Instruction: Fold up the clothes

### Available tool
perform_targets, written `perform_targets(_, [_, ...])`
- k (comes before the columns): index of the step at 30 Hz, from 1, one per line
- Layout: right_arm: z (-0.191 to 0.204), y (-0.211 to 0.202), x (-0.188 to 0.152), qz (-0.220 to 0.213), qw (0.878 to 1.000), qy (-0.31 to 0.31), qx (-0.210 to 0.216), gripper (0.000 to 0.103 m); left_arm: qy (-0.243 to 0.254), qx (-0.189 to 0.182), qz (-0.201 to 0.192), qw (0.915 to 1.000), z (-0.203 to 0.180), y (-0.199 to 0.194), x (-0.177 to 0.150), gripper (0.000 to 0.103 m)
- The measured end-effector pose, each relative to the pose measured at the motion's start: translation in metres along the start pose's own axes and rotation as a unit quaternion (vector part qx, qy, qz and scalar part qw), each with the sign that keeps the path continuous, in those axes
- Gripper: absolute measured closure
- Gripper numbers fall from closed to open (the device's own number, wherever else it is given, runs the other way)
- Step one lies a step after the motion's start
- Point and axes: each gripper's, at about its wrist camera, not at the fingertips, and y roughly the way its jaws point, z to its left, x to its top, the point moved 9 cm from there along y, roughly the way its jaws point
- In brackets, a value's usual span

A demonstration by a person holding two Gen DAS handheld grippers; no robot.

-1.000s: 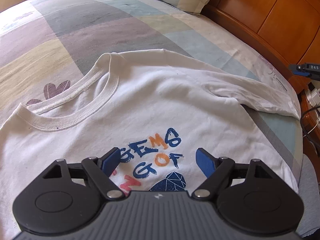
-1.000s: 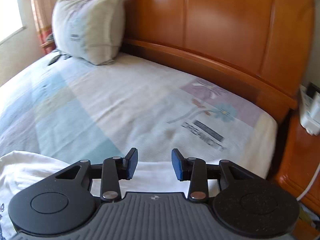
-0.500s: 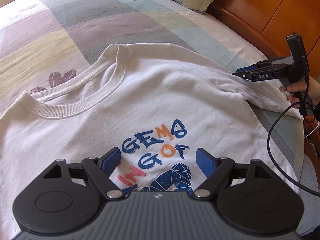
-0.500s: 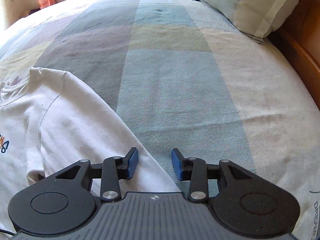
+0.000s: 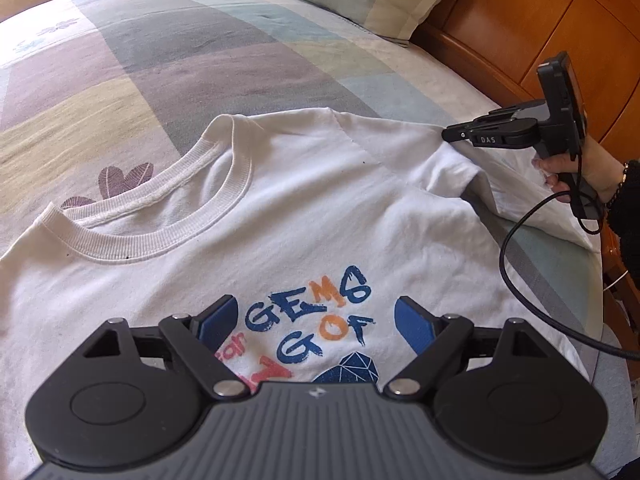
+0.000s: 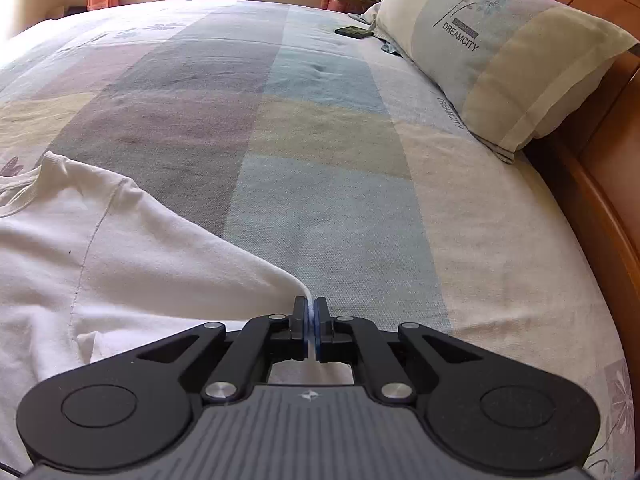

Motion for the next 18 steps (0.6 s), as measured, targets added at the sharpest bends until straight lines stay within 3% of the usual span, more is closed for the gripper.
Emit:
perform_targets(3, [0.002,0.011,-0.002,0.014,1.000,-0.013,-0.011,0.096,0.001,0.002,0.001,1.0000,0.001,-0.001,-0.002,0.018])
perform_targets(7, [0.001,-0.008,0.010,-0.018,1.000,0.006,-0.013,0.082,0.001,0.004,0.002,1.0000,0.005,-0.002,-0.003,0.018])
perform_targets(8, [0.002,-0.014,0.015,-0.027,1.000,0.015,-0.004,0.080,0.000,0.008,0.002,1.0000,0.007,-0.001,-0.002,0.018])
perform_targets(11, [0.028,-0.026,0.034,-0.036,0.996,0.041,0.076,0.073,-0.003,0.015,0.000,0.9999,0.011,-0.001,-0.001,0.018])
perform_targets(13, [0.053,-0.027,0.043,-0.029,0.991,0.043,0.126,0.057,-0.007,0.014,-0.001,0.9999,0.014,-0.002,-0.001,0.018])
perform_targets(16, [0.092,-0.009,0.047,-0.008,0.988,0.028,0.155,0.052,-0.015,0.016,0.002,0.9998,0.020,-0.001,-0.005,0.018])
perform_targets(18, [0.110,0.014,0.045,0.014,0.989,0.021,0.144,0.052,-0.024,0.016,0.005,0.9996,0.024,0.001,-0.007,0.018])
